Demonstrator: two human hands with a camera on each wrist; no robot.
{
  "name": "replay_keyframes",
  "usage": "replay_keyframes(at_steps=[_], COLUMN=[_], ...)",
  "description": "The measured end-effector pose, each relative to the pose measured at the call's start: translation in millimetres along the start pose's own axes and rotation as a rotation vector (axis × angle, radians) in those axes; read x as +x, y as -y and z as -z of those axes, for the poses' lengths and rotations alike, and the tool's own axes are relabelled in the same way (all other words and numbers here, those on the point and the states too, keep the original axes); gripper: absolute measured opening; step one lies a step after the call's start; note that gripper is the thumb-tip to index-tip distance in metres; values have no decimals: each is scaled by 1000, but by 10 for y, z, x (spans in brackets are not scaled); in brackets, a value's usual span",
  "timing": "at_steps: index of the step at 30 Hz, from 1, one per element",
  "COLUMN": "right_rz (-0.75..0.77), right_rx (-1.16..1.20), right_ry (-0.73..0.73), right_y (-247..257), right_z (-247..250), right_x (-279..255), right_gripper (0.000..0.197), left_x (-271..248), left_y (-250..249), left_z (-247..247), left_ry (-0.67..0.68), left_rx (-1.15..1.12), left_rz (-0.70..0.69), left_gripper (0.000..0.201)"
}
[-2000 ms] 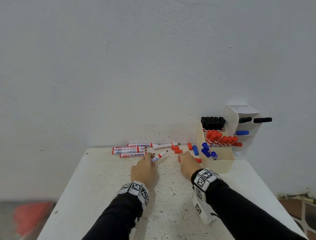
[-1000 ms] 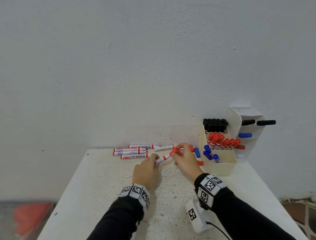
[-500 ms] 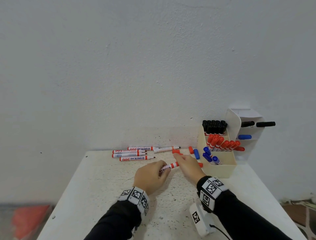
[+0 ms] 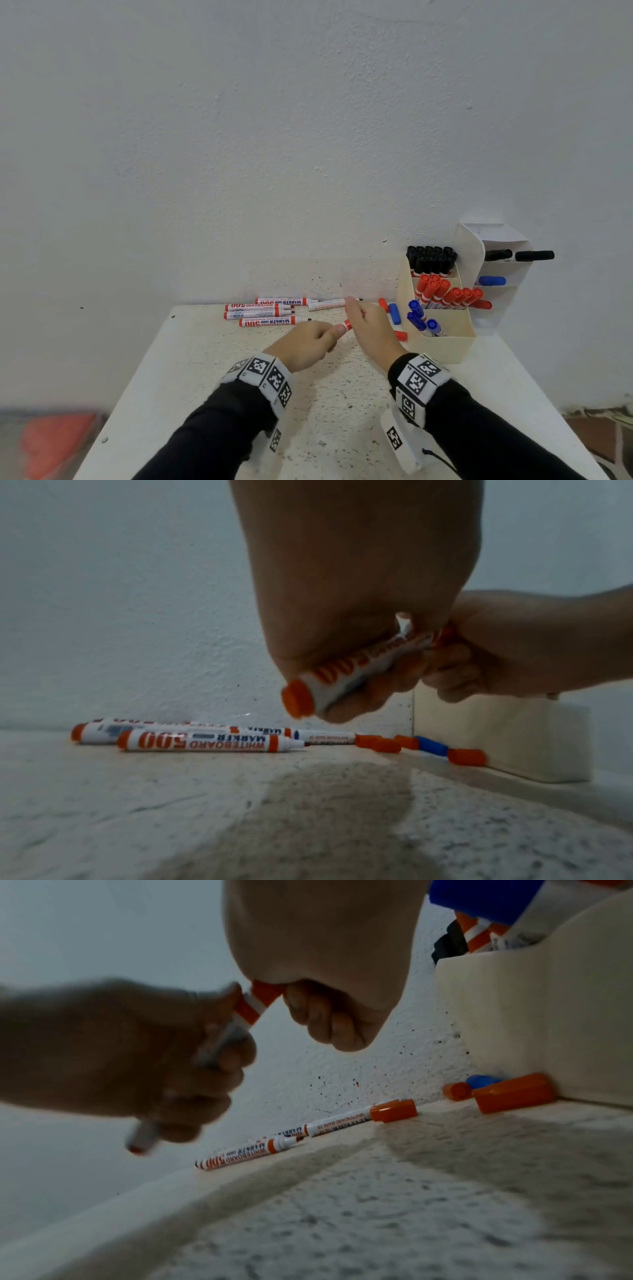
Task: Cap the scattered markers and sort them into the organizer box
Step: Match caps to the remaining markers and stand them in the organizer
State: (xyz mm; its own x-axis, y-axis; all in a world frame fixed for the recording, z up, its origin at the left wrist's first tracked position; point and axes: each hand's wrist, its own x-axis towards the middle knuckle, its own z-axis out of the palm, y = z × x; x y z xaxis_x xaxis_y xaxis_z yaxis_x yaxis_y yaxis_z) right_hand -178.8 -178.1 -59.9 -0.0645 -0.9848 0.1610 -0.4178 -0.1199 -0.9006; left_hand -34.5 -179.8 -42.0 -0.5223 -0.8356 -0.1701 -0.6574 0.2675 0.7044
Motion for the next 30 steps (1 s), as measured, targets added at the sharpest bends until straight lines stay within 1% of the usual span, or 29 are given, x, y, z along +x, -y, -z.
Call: replay_keyframes(at_steps=[3, 4, 5, 6, 7, 8, 10, 11, 12, 14, 17, 20, 22, 23, 25, 28, 30], right_rz=[74, 108, 142, 169, 187, 201, 237, 259, 281, 317, 364, 415, 426, 419, 392, 318, 277], right_rx=[-11, -9, -2, 8, 15, 22, 34, 35, 35, 29, -63, -141, -203, -224, -263, -303, -370], right_ry=[-41, -60, -85, -116, -156, -198, -267, -288, -303, -327, -392, -542, -652, -682, -689, -631, -604], right_y=[33, 70, 118, 172, 234, 300, 436, 502, 564, 661, 757, 797, 791, 772, 694, 512, 392], right_z=[-7, 3, 19, 39, 70, 108, 200, 252, 309, 435, 647, 901, 1099, 1193, 1342, 1454, 1461], right_x=[-4, 0, 2, 9, 13, 18, 32, 38, 43, 56, 65, 80, 100, 114, 140, 150, 141], right_gripper=[35, 30, 24, 19, 14, 12, 15, 14, 13, 12, 18, 18, 17, 17, 18, 17, 14], left_x=[41, 54, 67, 80, 88, 85, 90, 88, 94, 103, 109, 122, 142, 147, 148, 158, 160], left_y=[101, 155, 213, 272, 335, 394, 521, 568, 611, 661, 658, 630, 630, 628, 619, 632, 640], left_z=[2, 10, 30, 67, 107, 136, 170, 173, 173, 181, 165, 135, 118, 113, 109, 110, 113], left_ry=[-89, -144, -229, -322, -387, -393, -280, -228, -201, -199, -224, -254, -265, -264, -265, -258, -249], left_rx=[-23, -30, -2, 82, 211, 354, 615, 707, 774, 847, 886, 888, 876, 866, 834, 822, 826], left_rz=[-28, -24, -1, 36, 91, 162, 293, 329, 344, 333, 320, 317, 313, 311, 302, 278, 268], left_gripper=[41, 44, 47, 46, 42, 39, 42, 45, 47, 47, 43, 39, 41, 42, 43, 38, 33])
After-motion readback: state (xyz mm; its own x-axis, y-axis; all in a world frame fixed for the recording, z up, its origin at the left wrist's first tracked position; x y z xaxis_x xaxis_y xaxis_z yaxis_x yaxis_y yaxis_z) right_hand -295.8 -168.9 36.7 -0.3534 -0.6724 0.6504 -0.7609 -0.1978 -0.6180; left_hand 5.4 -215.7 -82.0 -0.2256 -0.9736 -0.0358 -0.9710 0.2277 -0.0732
